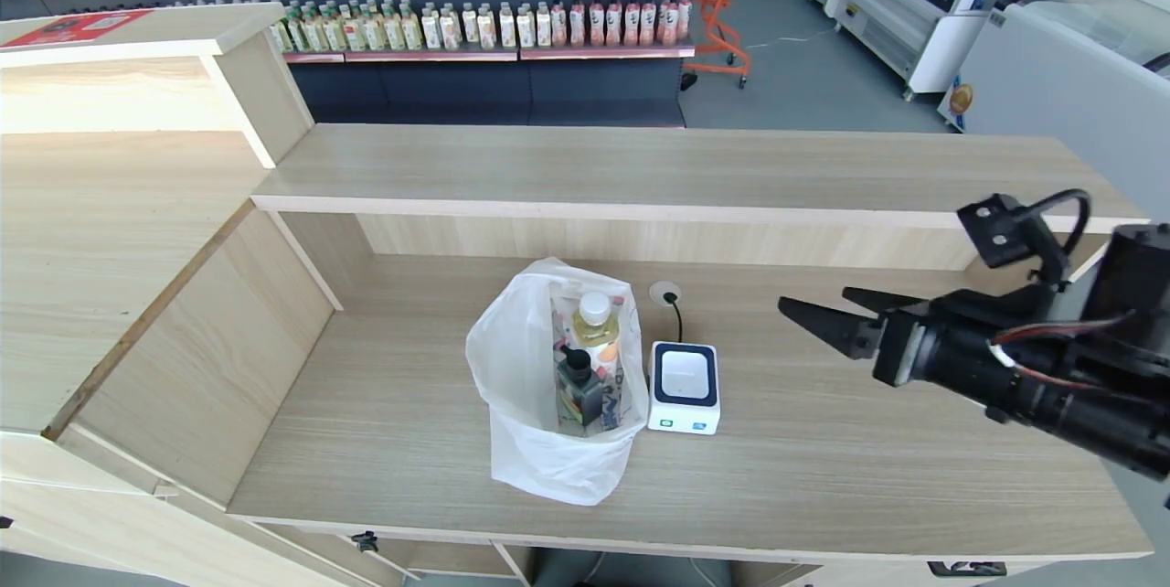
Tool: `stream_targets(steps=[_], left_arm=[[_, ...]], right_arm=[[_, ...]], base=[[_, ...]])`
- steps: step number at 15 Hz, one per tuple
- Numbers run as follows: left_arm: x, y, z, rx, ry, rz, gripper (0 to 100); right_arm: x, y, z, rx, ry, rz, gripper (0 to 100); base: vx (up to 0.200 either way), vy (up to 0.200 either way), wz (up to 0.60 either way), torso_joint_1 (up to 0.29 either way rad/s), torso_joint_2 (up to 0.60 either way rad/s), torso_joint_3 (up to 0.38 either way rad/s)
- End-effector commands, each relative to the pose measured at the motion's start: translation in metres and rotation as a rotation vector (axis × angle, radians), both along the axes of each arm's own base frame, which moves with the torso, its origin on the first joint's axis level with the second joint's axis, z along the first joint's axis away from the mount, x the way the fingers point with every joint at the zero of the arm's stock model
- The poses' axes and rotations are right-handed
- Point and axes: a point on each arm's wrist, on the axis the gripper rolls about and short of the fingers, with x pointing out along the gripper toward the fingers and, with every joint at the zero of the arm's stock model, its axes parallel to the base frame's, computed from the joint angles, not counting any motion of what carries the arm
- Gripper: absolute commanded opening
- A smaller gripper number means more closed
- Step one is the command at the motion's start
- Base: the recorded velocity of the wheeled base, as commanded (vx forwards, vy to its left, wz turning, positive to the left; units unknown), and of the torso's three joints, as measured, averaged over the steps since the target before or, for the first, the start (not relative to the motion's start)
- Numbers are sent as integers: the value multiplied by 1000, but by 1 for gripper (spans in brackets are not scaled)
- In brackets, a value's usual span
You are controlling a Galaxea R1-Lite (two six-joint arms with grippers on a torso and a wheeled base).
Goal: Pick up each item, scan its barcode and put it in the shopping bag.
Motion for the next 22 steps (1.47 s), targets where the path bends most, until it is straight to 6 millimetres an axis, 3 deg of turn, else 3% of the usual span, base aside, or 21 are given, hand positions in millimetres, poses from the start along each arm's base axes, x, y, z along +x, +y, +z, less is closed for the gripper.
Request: stream_targets(steps=[1, 3, 5, 6, 8, 9, 13, 14, 22], left_arm=[[0, 0, 0, 0, 2, 1, 100], [0, 0, 0, 0, 2, 1, 100], [0, 0, 0, 0, 2, 1, 100], [0, 0, 0, -2, 2, 1, 100], [0, 0, 0, 0, 2, 1, 100], [0, 0, 0, 0, 2, 1, 100], [0, 0, 0, 0, 2, 1, 100], [0, 0, 0, 0, 2, 1, 100], [0, 0, 0, 0, 2, 2, 100]], right_arm=[[-163, -73, -53, -31, 11, -328, 100], [-198, -80, -79, -50, -5, -476, 100], [-224, -82, -104, -57, -14, -526, 100], [-236, -81, -107, -62, -71, -527, 100], [-235, -81, -110, -154, -159, -544, 100], [-236, -83, -112, -140, -112, -626, 100], [-236, -84, -113, -94, -81, -645, 100], [-236, -84, -113, -93, -79, -645, 0], [-236, -84, -113, -98, -80, -644, 0]], base=[[0, 0, 0, 0, 0, 0], [0, 0, 0, 0, 0, 0], [0, 0, 0, 0, 0, 0], [0, 0, 0, 0, 0, 0], [0, 0, 0, 0, 0, 0], [0, 0, 0, 0, 0, 0], [0, 0, 0, 0, 0, 0], [0, 0, 0, 0, 0, 0], [0, 0, 0, 0, 0, 0]])
